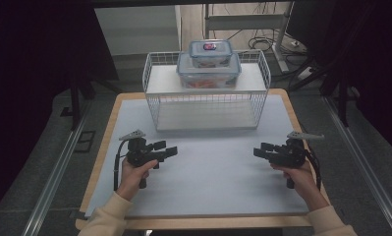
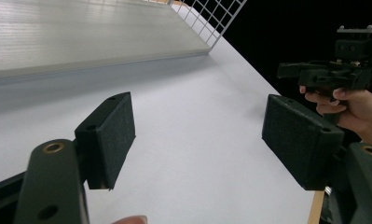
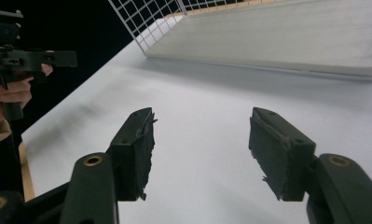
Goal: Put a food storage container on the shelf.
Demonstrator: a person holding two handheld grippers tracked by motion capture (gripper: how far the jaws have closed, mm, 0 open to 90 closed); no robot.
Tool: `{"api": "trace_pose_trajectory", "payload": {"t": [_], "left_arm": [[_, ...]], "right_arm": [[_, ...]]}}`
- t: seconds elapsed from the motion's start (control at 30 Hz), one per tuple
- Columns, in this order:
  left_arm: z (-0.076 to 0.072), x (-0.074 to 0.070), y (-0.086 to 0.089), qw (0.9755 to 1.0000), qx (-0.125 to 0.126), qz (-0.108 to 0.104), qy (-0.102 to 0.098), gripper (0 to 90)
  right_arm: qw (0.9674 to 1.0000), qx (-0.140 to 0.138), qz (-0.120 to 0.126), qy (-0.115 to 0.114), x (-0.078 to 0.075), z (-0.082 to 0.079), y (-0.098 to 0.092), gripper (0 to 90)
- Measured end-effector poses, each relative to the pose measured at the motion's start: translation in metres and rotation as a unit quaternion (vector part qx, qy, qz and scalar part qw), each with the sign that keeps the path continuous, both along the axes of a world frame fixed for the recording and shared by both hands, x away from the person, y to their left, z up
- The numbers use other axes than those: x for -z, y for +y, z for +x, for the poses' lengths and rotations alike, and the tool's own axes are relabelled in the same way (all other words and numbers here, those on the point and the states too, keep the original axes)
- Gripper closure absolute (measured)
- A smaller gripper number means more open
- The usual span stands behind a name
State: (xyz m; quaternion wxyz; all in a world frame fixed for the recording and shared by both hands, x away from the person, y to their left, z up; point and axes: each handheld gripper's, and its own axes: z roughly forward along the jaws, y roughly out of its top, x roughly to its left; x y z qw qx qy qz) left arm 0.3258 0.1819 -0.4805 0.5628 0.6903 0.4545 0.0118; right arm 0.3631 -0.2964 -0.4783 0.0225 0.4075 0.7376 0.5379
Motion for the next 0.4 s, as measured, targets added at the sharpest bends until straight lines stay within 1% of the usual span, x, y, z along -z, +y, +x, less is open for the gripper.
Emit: {"api": "trace_pose_trajectory", "payload": {"t": [0.03, 0.13, 0.2, 0.33, 0.4], "left_arm": [[-0.0004, -0.0002, -0.0004, 1.0000, -0.001, 0.000, -0.001, 25.5], [-0.0012, -0.0008, 0.0000, 1.0000, -0.002, 0.000, -0.004, 25.4], [-0.0017, -0.0006, 0.0003, 1.0000, -0.004, 0.001, -0.004, 25.3], [-0.0019, -0.0001, 0.0002, 1.0000, -0.005, 0.003, -0.005, 25.3], [-0.0015, 0.0006, 0.0003, 0.9999, -0.007, 0.010, -0.007, 25.0]], "right_arm": [[1.0000, 0.000, -0.002, 0.000, -0.0003, -0.0001, -0.0001, 38.5], [1.0000, 0.004, 0.001, -0.005, -0.0028, -0.0011, 0.0004, 37.5], [0.9999, 0.004, -0.006, -0.012, -0.0038, -0.0018, 0.0013, 36.4], [0.9998, 0.006, -0.014, -0.015, -0.0038, -0.0029, 0.0021, 32.3], [0.9995, 0.014, -0.018, -0.022, -0.0034, -0.0031, 0.0015, 27.1]]}}
